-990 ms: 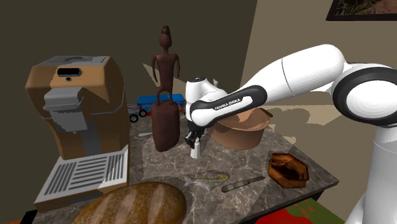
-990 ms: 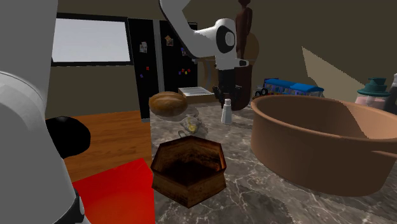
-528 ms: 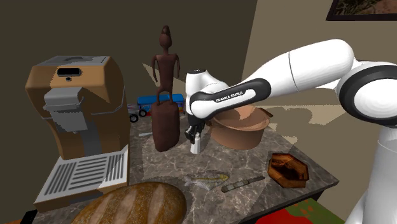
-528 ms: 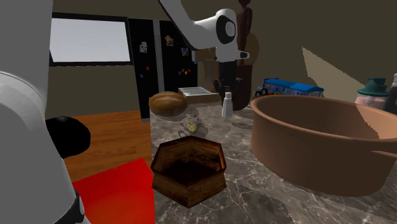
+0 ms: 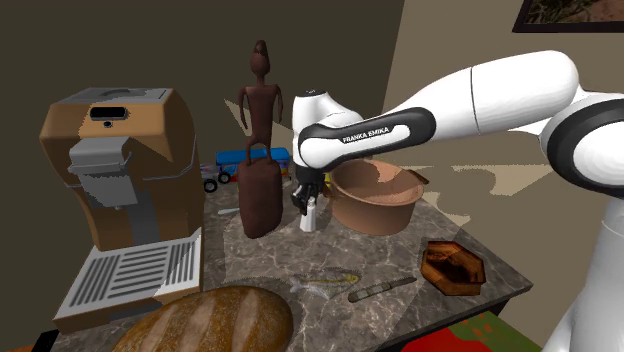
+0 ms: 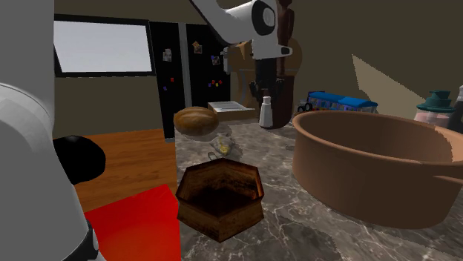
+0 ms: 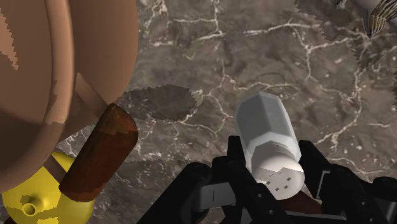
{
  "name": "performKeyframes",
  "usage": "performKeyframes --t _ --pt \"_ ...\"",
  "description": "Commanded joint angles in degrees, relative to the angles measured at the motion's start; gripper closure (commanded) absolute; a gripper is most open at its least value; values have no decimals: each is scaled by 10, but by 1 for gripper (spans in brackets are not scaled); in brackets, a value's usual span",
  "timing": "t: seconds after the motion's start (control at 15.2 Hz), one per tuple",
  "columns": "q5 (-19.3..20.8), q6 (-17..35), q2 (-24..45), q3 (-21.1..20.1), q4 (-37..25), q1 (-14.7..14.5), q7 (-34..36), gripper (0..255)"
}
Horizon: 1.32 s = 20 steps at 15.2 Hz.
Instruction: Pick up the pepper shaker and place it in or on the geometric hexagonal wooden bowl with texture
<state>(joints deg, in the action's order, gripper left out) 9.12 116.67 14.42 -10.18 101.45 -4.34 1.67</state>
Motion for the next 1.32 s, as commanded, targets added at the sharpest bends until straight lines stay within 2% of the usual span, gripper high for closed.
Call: performKeyframes --t 0.0,1.12,1.25 --pt "-2 -15 -5 0 -10 0 -3 255" --pt "-11 -135 -23 -3 -114 -1 -17 255" --pt "-20 -120 -71 0 -52 9 -30 255"
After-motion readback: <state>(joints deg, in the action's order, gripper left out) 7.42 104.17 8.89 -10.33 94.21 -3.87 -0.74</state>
